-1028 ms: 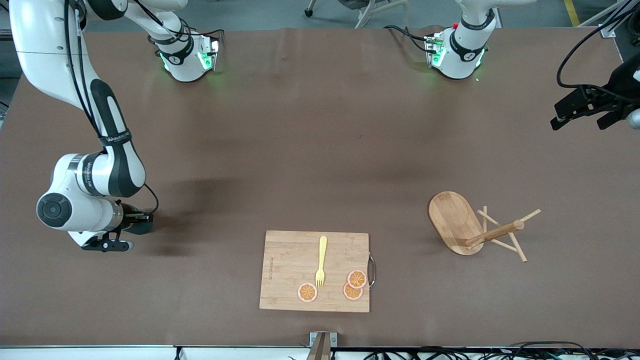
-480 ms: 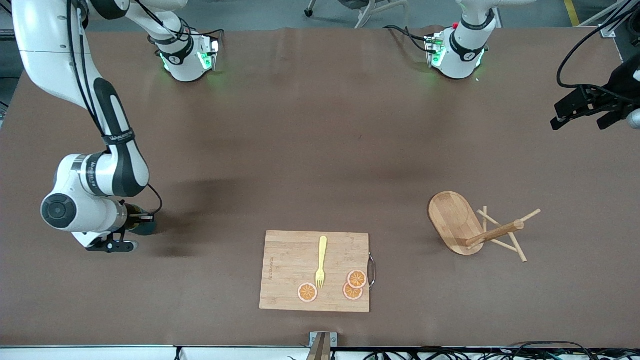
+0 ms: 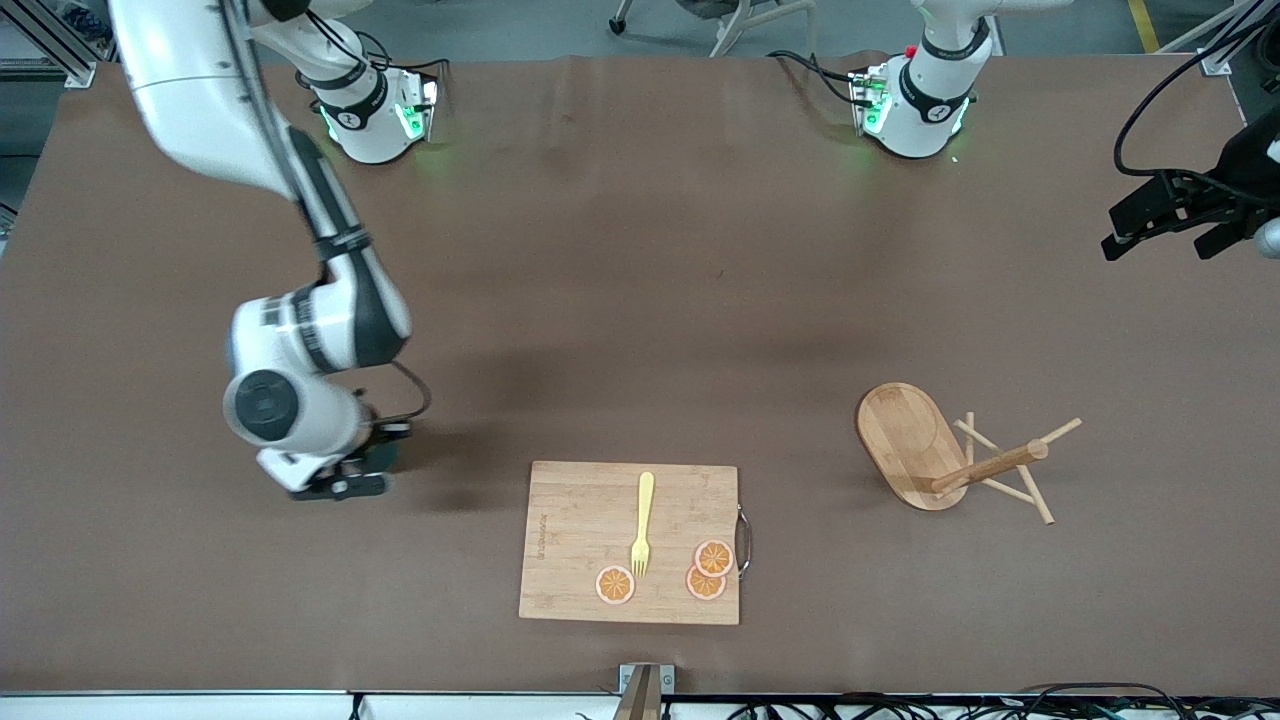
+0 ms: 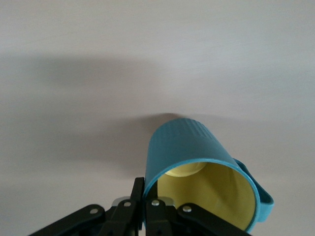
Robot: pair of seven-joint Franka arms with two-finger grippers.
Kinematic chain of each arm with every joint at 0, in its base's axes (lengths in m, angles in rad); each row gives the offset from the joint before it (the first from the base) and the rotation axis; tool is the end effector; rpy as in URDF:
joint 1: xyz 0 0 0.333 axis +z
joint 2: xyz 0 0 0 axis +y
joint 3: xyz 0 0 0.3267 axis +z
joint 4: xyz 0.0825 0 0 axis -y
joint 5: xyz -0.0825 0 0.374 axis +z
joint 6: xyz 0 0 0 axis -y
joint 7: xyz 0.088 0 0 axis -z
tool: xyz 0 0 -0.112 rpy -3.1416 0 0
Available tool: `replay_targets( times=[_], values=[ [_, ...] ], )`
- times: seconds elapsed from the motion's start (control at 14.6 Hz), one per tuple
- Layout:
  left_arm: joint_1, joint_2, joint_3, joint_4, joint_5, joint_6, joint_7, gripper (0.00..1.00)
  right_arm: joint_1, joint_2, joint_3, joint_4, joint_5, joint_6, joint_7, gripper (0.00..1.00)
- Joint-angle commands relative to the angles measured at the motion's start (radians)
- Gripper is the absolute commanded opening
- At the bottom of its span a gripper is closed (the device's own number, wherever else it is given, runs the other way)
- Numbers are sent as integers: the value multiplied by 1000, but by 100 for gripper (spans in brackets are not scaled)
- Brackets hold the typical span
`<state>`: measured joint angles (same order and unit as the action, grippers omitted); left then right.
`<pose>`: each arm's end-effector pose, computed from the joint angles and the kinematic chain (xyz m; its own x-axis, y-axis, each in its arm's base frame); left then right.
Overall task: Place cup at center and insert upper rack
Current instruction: 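Carry the mug with the right gripper to the table center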
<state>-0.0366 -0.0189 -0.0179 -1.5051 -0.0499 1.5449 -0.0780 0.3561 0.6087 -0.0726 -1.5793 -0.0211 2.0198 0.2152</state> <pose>0.5353 -0.0350 0.6685 0.9983 0.0222 0.0547 0.0192 -0.9984 0.0538 0.6469 0.1940 0.2805 0.9854 0.0805 -0.1501 0.0951 -0.9911 0.0929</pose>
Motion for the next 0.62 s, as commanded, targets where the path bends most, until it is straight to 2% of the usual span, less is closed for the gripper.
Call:
replay_targets(
  times=[0.0,0.07,0.21,0.41,0.55],
  values=[
    [-3,-6,-1,5,15,1,-13,100,133,-6,28,68,21,-108,72,1],
    [-3,-6,-1,5,15,0,-13,100,173,-3,52,111,68,-133,82,1],
    [-3,-6,-1,5,15,1,-13,100,256,0,59,153,151,-135,146,1],
    [-2,-6,-1,5,15,1,-13,100,360,28,59,182,164,-112,222,0],
    [-3,-6,-1,5,15,1,-14,100,402,74,60,234,167,-66,342,1]
  ],
)
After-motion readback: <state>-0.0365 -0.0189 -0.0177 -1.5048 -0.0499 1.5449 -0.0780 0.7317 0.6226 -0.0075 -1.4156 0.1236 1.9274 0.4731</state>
